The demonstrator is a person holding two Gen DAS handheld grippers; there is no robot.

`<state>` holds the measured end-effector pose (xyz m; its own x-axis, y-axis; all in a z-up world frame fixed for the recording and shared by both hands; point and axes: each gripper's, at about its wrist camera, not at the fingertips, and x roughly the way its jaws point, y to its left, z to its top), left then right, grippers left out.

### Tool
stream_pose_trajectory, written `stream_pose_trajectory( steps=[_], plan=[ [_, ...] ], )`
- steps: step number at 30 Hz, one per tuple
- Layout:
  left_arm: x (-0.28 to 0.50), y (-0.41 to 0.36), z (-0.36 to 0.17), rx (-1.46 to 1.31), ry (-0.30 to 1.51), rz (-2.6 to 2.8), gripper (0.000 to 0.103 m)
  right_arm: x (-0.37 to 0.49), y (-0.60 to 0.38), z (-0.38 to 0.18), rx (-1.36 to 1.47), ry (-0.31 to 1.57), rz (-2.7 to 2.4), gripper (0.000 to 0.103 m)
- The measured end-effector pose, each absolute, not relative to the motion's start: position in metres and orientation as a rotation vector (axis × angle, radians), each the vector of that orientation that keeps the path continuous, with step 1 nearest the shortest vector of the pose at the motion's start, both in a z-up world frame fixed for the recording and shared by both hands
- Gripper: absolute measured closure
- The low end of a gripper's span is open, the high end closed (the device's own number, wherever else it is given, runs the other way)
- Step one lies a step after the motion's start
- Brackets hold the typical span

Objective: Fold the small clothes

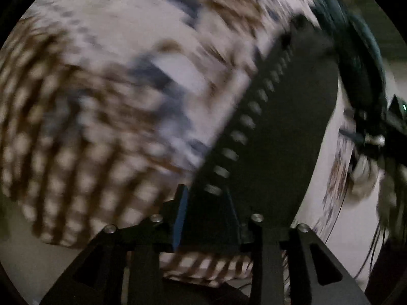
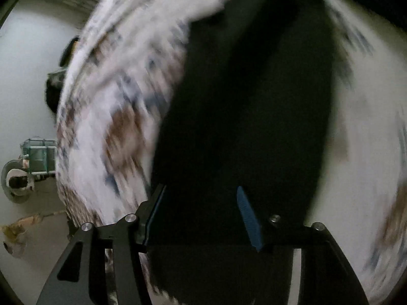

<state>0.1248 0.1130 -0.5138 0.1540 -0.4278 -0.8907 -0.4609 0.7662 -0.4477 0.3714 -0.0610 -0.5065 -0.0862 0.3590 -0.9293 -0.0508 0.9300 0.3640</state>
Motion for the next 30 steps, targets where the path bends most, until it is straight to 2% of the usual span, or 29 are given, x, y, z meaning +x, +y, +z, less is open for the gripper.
stream_pose_trajectory(
  steps=[4, 8, 11, 14, 16, 19, 21, 22, 23, 24, 26, 30],
  plan=[
    [0.127, 0.081, -0.537, -0.585, 1.547, 0.032, 0.074, 0.262, -0.105, -0.553, 0.357, 1.790, 0.231, 0.045],
    [0.119, 0.079, -0.539, -0.569, 1.533, 0.051, 0.074, 0.175, -0.126, -0.599, 0.506, 1.877, 0.156, 0.045],
    [0.106, 0.083, -0.530, -0.480, 1.547, 0.057, 0.074, 0.126, -0.122, -0.624, 0.488, 1.905, 0.147, 0.050],
    [0.091, 0.096, -0.520, -0.427, 1.554, 0.064, 0.074, 0.090, -0.122, -0.625, 0.517, 1.962, 0.178, 0.055],
    [0.085, 0.103, -0.511, -0.413, 1.537, 0.067, 0.074, 0.085, -0.131, -0.606, 0.521, 1.902, 0.192, 0.055],
    [0.088, 0.107, -0.504, -0.442, 1.490, 0.040, 0.074, 0.104, -0.148, -0.568, 0.560, 1.668, 0.195, 0.055],
    [0.092, 0.107, -0.507, -0.458, 1.467, 0.022, 0.074, 0.119, -0.153, -0.567, 0.588, 1.589, 0.194, 0.055],
    [0.094, 0.105, -0.513, -0.457, 1.467, 0.022, 0.074, 0.126, -0.154, -0.574, 0.622, 1.581, 0.195, 0.059],
    [0.095, 0.104, -0.518, -0.455, 1.467, 0.031, 0.074, 0.130, -0.156, -0.585, 0.646, 1.595, 0.189, 0.079],
    [0.096, 0.103, -0.523, -0.459, 1.472, 0.037, 0.074, 0.132, -0.155, -0.595, 0.668, 1.619, 0.190, 0.091],
    [0.095, 0.105, -0.526, -0.477, 1.489, 0.042, 0.074, 0.116, -0.152, -0.614, 0.694, 1.677, 0.204, 0.095],
    [0.086, 0.105, -0.526, -0.455, 1.504, 0.011, 0.074, 0.057, -0.142, -0.626, 0.653, 1.783, 0.248, 0.096]
  ],
)
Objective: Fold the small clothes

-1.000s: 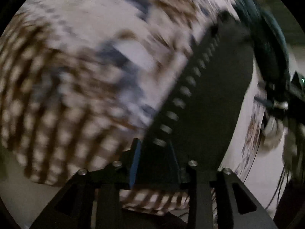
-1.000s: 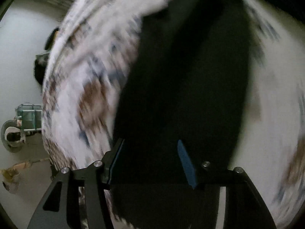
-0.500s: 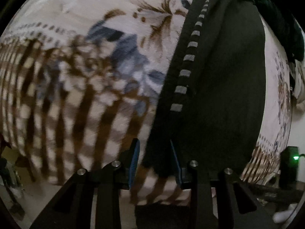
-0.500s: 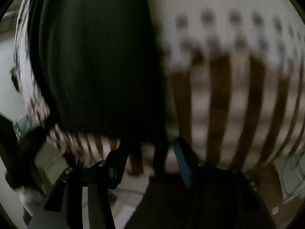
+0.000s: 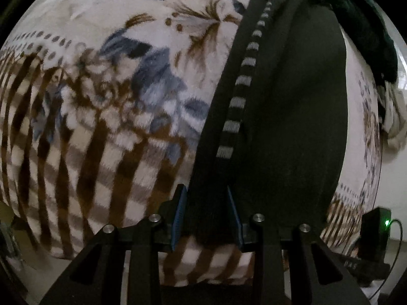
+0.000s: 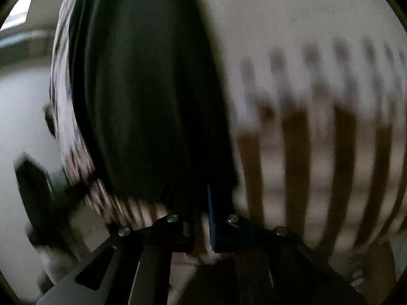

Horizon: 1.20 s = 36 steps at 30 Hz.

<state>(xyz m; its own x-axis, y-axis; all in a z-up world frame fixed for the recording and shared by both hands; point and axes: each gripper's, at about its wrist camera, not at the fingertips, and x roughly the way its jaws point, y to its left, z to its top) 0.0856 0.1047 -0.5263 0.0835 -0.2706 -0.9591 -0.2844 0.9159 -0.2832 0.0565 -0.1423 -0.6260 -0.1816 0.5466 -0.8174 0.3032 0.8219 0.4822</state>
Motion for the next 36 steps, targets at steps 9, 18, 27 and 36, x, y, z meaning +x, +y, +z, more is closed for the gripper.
stream_pose_trajectory(
  steps=[9, 18, 27, 36],
  plan=[
    [0.097, 0.100, -0.516, -0.497, 1.476, -0.085, 0.074, 0.086, -0.179, -0.584, 0.810, 1.526, 0.159, 0.081],
    [0.093, 0.094, -0.521, -0.418, 1.430, -0.093, 0.092, 0.060, -0.136, -0.625, 0.782, 1.660, 0.235, 0.103],
    [0.113, 0.137, -0.481, -0.551, 1.376, 0.001, 0.079, 0.091, -0.178, -0.559, 0.735, 1.526, 0.088, 0.061],
    [0.319, 0.133, -0.425, -0.586, 1.149, -0.150, 0.040, 0.251, -0.203, -0.516, 0.616, 1.407, 0.057, 0.054]
  ],
)
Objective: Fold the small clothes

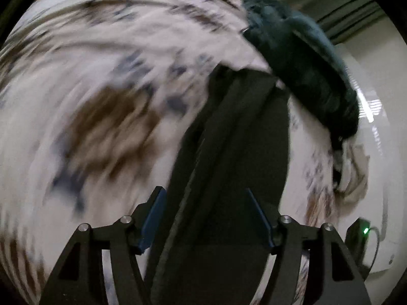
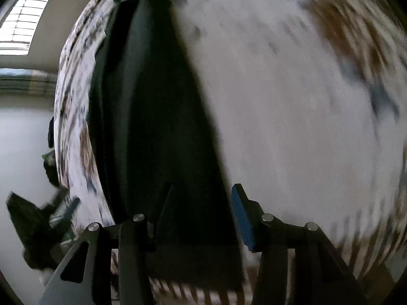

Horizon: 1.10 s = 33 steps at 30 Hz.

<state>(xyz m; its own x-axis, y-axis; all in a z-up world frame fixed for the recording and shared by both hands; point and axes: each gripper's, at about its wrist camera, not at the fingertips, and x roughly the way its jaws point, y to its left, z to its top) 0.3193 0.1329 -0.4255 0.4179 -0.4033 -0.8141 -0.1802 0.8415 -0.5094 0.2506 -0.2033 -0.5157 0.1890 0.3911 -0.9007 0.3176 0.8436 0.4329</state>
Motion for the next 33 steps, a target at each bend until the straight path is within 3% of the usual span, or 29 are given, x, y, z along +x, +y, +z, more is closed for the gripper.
stream_pose_trajectory(
  steps=[8, 13, 14, 15, 16, 22, 33],
  plan=[
    [0.490, 0.097, -0.434, -0.425, 1.162, -0.221, 0.040, 0.386, -0.255, -0.505, 0.648, 1.352, -0.018, 0.054],
    [0.548, 0.069, -0.463, -0.252, 1.185, -0.256, 0.044, 0.443, -0.242, -0.520, 0.668, 1.306, -0.036, 0.054],
    [0.552, 0.064, -0.468, -0.226, 1.183, -0.267, 0.065, 0.450, -0.241, -0.523, 0.674, 1.298, -0.035, 0.054],
    [0.557, 0.059, -0.476, -0.200, 1.197, -0.277, 0.095, 0.455, -0.241, -0.527, 0.680, 1.295, -0.037, 0.054],
    [0.562, 0.054, -0.485, -0.171, 1.217, -0.273, 0.099, 0.463, -0.242, -0.532, 0.694, 1.296, -0.034, 0.054],
    [0.557, 0.091, -0.473, -0.247, 1.085, -0.187, 0.102, 0.495, -0.242, -0.556, 0.717, 1.308, -0.030, 0.054],
    [0.579, 0.134, -0.496, -0.450, 1.154, -0.114, 0.102, 0.572, -0.237, -0.561, 0.778, 1.249, 0.084, 0.054]
  ],
)
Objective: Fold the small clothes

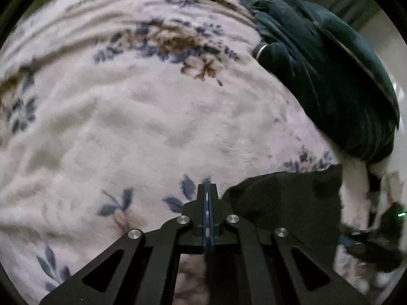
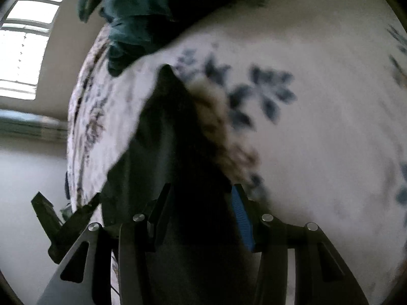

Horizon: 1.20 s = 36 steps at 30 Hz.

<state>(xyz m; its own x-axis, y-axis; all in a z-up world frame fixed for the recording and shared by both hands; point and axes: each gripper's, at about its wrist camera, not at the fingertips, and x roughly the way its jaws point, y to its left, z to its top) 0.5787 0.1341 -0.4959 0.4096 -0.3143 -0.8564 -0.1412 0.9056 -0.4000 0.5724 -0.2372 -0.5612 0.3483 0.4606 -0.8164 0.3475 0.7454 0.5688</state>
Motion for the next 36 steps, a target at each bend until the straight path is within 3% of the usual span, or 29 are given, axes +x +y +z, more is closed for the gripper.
stream_pose_trajectory(
  steps=[2, 3, 4, 5, 6, 10, 15, 17, 21, 26, 30, 36],
  plan=[
    [0.576, 0.131, -0.494, -0.528, 1.158, -0.180, 0.098, 0.589, -0.229, -0.571, 0.726, 1.305, 0.075, 0.058],
    [0.575, 0.126, -0.493, -0.533, 1.171, -0.204, 0.088, 0.596, -0.225, -0.571, 0.651, 1.306, 0.050, 0.078],
    [0.574, 0.119, -0.492, -0.514, 1.177, -0.226, 0.080, 0.600, -0.224, -0.571, 0.604, 1.309, 0.027, 0.081],
    [0.575, 0.113, -0.492, -0.487, 1.177, -0.239, 0.059, 0.601, -0.226, -0.569, 0.573, 1.307, 0.001, 0.082],
    [0.575, 0.105, -0.495, -0.437, 1.184, -0.232, 0.050, 0.604, -0.228, -0.569, 0.562, 1.298, -0.016, 0.082],
    [0.580, 0.083, -0.518, -0.253, 1.262, -0.183, 0.048, 0.614, -0.225, -0.568, 0.533, 1.320, 0.006, 0.082],
    [0.569, 0.091, -0.506, -0.306, 1.246, -0.187, 0.049, 0.596, -0.231, -0.558, 0.568, 1.356, 0.013, 0.048],
    [0.549, 0.094, -0.482, -0.309, 1.203, -0.201, 0.049, 0.575, -0.232, -0.548, 0.595, 1.359, 0.038, 0.041],
    [0.491, 0.101, -0.445, -0.365, 1.181, -0.263, 0.036, 0.514, -0.231, -0.517, 0.584, 1.357, 0.095, 0.036],
    [0.392, 0.117, -0.421, -0.428, 1.217, -0.268, 0.035, 0.409, -0.231, -0.485, 0.609, 1.393, 0.127, 0.035],
    [0.318, 0.125, -0.430, -0.442, 1.315, -0.231, 0.035, 0.319, -0.223, -0.481, 0.651, 1.467, 0.119, 0.035],
    [0.220, 0.125, -0.471, -0.523, 1.450, -0.149, 0.035, 0.207, -0.212, -0.526, 0.698, 1.635, 0.089, 0.035]
  ],
)
